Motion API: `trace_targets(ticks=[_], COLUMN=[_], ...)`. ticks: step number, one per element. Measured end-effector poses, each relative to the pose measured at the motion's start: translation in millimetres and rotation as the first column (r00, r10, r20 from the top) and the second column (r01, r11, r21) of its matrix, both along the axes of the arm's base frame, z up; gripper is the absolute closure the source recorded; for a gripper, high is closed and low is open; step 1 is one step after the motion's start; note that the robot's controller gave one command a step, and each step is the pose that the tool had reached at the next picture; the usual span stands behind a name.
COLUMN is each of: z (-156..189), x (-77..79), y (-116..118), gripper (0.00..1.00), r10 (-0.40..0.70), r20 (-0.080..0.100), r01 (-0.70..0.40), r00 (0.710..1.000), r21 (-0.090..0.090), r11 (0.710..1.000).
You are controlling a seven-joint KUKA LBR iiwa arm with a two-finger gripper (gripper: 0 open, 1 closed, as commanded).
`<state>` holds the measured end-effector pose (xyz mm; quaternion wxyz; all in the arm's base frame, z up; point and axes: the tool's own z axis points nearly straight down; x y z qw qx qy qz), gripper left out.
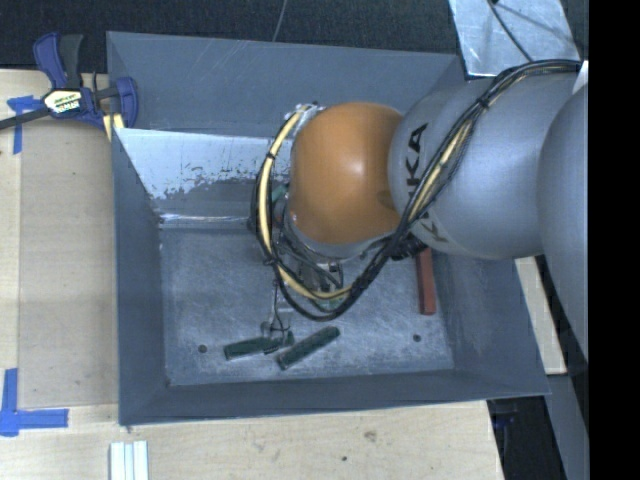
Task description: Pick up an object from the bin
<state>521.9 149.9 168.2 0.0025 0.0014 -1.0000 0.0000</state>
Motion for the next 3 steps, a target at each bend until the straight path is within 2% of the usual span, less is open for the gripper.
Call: trace_targets(ticks=[1,2,3], z=[3.8,-71.1,-79.1], x=[2.1,-17.4,-24.1], y=[-0.6,-8.4,-7.7], gripper=[0.00,0.00,0.00], r10=[-0.003,0.109,0.131], r20=[0.007,0.010,0.005], r01=[0.003,-0.109,-0.131], r00=[1.000,0.994,0.991], r21=[0.001,0.000,0.000], r11=[1.000,0.994,0.991])
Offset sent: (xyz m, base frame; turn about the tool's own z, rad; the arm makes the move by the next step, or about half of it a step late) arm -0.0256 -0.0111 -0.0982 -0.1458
